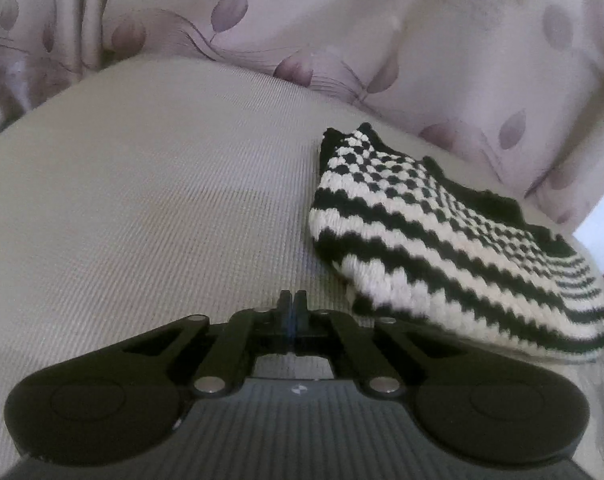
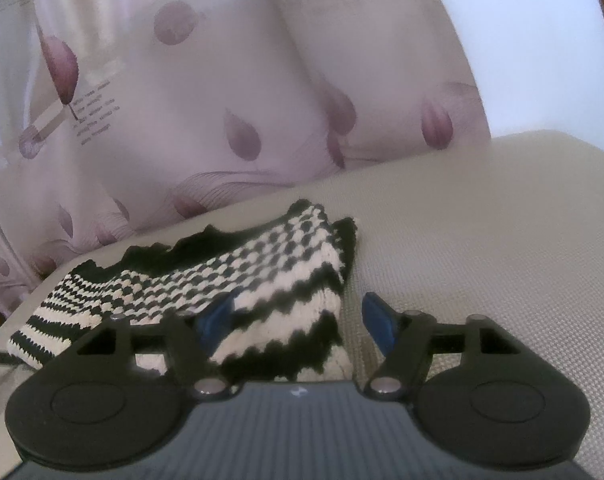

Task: Fold small clothes
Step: 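Open both grippers and release the folded cardigan onto the seat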

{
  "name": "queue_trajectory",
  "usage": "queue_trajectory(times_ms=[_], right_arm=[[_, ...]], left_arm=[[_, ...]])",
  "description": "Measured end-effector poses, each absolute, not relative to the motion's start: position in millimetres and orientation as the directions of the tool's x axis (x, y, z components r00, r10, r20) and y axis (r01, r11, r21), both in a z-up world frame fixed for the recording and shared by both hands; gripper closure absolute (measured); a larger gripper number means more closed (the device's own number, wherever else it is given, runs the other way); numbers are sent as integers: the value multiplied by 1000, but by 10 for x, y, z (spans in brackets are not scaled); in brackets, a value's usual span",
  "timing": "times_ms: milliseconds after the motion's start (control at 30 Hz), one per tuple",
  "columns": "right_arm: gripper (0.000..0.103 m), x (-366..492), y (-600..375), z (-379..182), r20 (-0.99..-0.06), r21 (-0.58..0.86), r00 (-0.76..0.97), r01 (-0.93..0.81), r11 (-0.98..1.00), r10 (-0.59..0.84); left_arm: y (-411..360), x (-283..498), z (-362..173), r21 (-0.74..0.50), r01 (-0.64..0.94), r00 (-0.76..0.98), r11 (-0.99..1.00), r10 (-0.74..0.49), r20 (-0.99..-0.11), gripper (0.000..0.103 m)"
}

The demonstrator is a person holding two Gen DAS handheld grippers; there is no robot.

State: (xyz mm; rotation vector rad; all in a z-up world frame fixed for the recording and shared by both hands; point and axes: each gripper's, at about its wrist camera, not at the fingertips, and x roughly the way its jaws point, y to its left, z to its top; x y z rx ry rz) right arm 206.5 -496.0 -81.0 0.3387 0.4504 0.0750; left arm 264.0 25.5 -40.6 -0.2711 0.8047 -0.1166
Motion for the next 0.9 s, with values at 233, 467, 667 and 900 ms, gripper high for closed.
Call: queue_trajectory(times_ms=[233, 467, 667, 900], right_arm=[[28, 2082, -4956, -815, -414, 344, 896, -10, 939, 161], [27, 2061, -5043, -835, -394, 391, 905, 7, 921, 160], [27, 2046, -5123, -855, -379, 435, 910, 14, 900, 169], [22, 2117, -5100, -865, -419, 420, 887, -1, 908, 195]], left_arm=[[252, 2885, -129, -297, 13, 767, 955, -200, -609, 9], [15, 3140, -306, -315, 48, 665, 948, -266, -698, 88], [18, 2623, -243, -294, 37, 713, 955, -231, -662, 90], [8, 2494, -171, -195, 94, 782, 976, -193, -593, 59]])
